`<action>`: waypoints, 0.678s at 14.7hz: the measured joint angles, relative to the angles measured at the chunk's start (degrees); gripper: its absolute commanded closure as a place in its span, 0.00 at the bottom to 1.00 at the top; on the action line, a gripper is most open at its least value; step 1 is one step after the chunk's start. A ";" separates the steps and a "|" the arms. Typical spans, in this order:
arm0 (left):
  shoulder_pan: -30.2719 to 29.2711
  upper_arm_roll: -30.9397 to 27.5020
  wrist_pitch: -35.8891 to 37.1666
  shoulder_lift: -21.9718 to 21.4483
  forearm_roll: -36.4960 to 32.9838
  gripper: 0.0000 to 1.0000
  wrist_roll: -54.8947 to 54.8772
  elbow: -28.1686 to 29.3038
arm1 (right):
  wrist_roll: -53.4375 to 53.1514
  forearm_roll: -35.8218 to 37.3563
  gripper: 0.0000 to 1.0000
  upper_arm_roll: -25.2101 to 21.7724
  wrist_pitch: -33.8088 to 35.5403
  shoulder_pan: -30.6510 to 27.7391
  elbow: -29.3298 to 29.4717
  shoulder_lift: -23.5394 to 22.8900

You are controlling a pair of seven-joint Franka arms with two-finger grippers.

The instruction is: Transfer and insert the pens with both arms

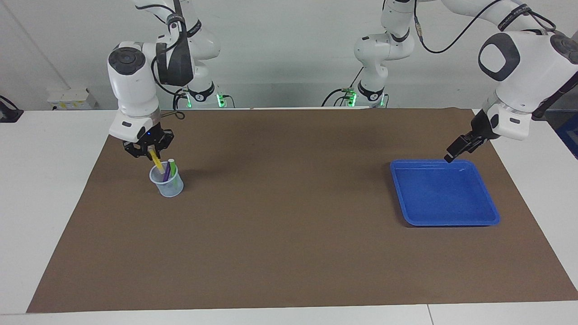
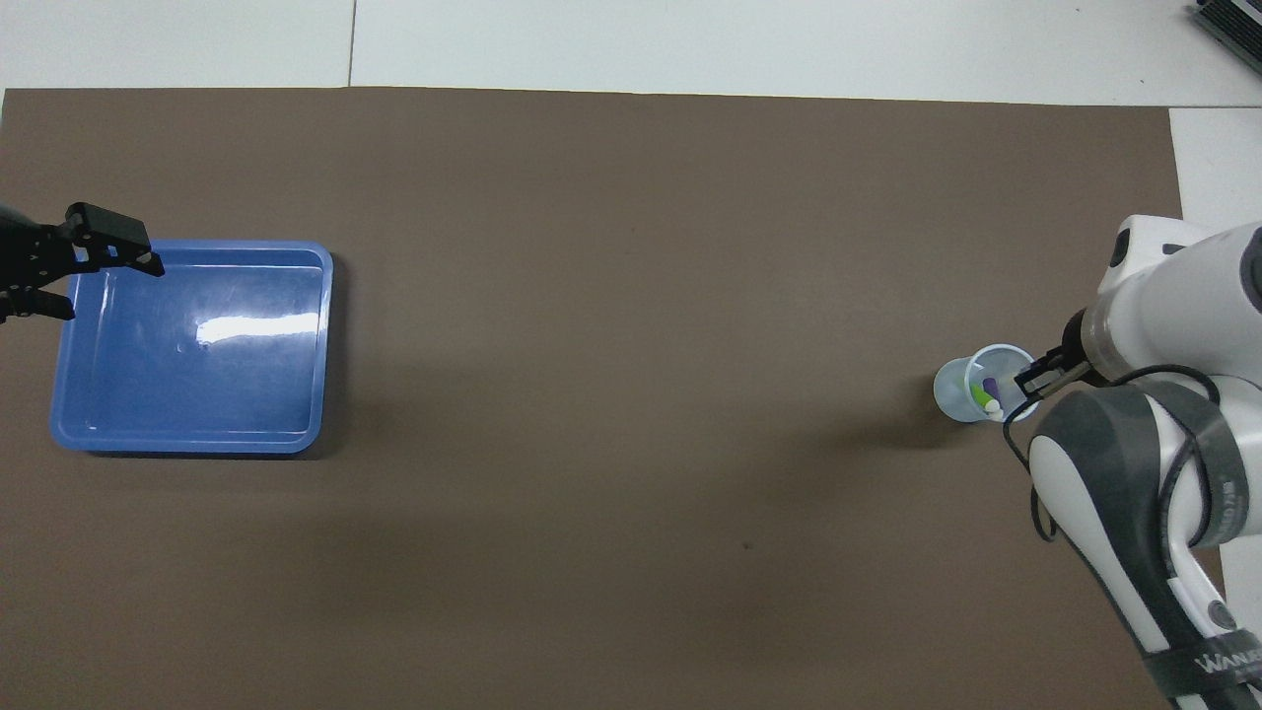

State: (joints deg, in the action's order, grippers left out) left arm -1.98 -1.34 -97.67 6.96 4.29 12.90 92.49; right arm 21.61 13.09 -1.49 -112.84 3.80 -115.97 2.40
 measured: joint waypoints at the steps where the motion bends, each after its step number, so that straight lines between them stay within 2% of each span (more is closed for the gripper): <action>1: 0.90 -0.22 2.26 0.07 -1.28 0.00 -1.81 -1.03 | 0.27 0.01 1.00 0.00 -0.68 -0.08 -0.25 -0.40; 6: 2.36 0.28 11.50 -0.99 -2.33 0.00 -4.26 -4.53 | 0.68 0.55 1.00 0.00 -3.05 -0.40 -1.08 -2.38; 10: 2.57 0.94 15.73 -4.94 -2.33 0.00 -4.52 -3.08 | 0.68 0.79 1.00 -0.02 -4.66 -0.65 -1.53 -3.36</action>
State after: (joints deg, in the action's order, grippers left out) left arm 0.59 -0.40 -81.93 2.02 1.96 8.38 89.42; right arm 22.29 13.88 -1.51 -117.51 3.15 -117.51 -0.96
